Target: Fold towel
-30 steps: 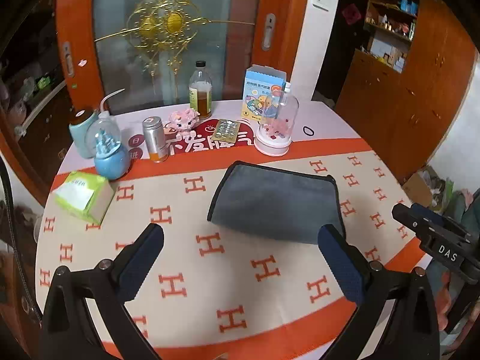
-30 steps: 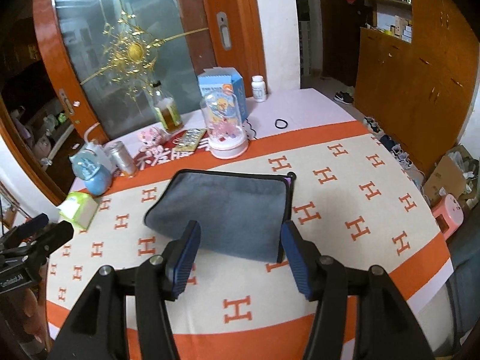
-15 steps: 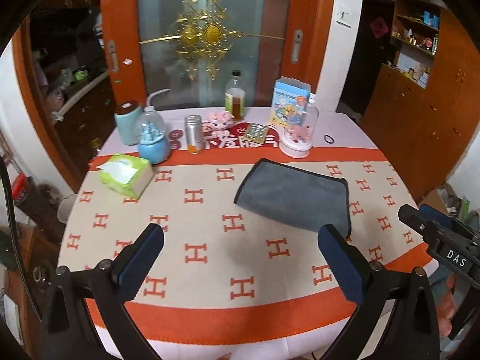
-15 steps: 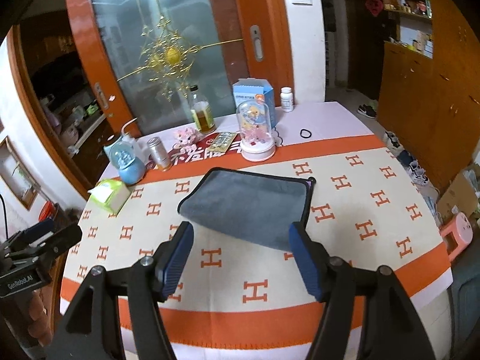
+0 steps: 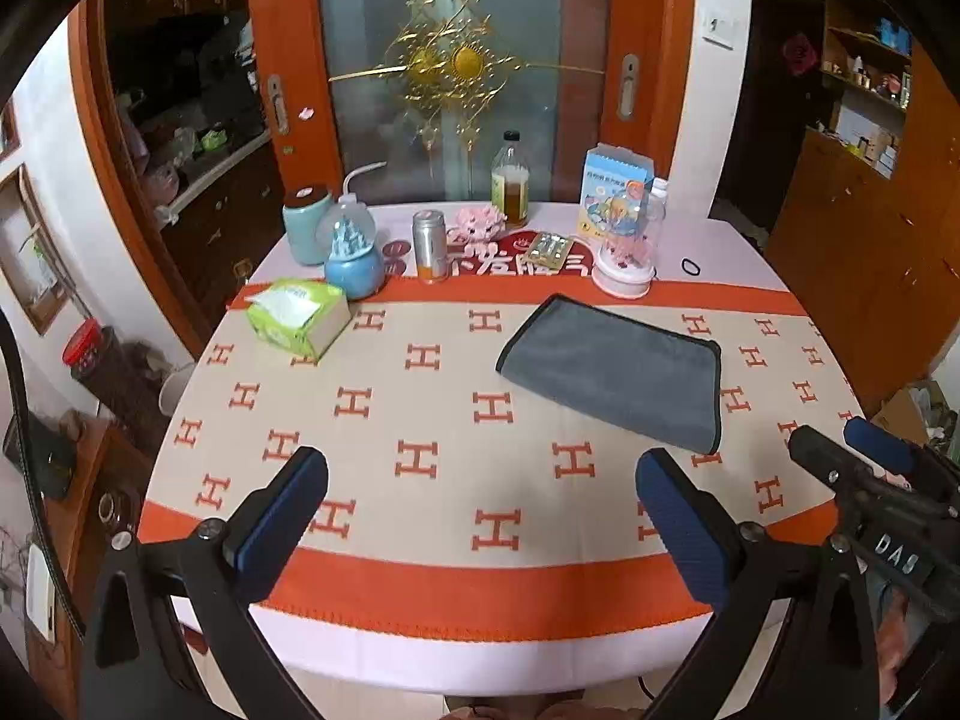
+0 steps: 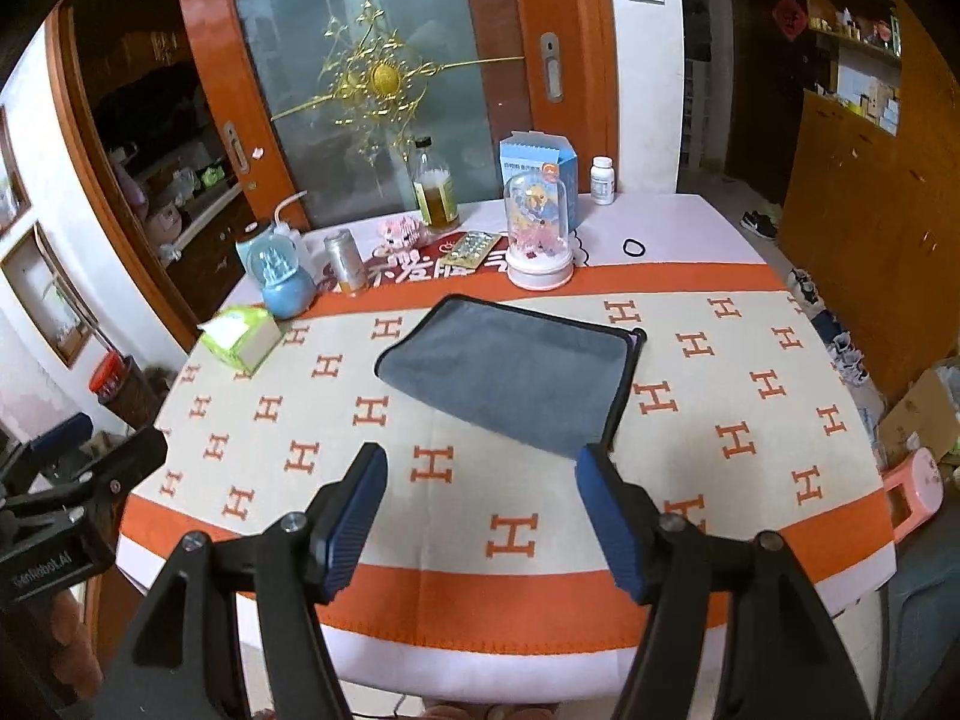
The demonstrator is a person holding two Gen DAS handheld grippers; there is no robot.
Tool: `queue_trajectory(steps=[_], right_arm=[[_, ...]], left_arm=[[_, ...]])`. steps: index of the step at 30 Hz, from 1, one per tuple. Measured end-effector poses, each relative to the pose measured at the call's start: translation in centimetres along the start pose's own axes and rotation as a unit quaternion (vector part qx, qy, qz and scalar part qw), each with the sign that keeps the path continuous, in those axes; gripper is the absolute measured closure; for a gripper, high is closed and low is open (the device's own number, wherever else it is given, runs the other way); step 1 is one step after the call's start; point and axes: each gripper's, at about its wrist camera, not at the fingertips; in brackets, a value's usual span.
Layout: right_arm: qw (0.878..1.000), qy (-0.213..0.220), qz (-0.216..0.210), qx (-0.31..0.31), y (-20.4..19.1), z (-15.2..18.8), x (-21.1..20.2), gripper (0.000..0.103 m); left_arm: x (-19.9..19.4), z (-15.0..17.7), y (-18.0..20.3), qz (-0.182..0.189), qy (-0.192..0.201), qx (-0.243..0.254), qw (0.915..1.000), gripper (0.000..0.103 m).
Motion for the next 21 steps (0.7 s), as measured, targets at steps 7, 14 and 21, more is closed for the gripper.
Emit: queue_trajectory(steps=[7, 14, 21], right_arm=[[1.0, 0.006, 0.027, -0.006, -1.0, 1.0, 0.2, 0.037], [1.0, -0.002, 0.03, -0.002, -1.5, 1.1, 0.5, 0.037], [0.999, -0.013, 0.033, 0.003, -2.0, 1.3, 1.0, 0.037]], left_arm=[[0.1, 0.9, 0.3, -0.024, 0.008, -0.009, 0.9996, 0.001], [0.7, 1.1, 0.0, -0.02, -0.008, -0.012, 0.9997, 0.001], [1.1, 1.3, 0.0, -0.014, -0.017, -0.007, 0.9997, 0.001]])
Point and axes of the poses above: each gripper's, at about its wrist camera, not at the fingertips, and x roughly the way its jaws point, y to its right, z to its underside, and after that the axes turned 15 degrees about -y, right-handed
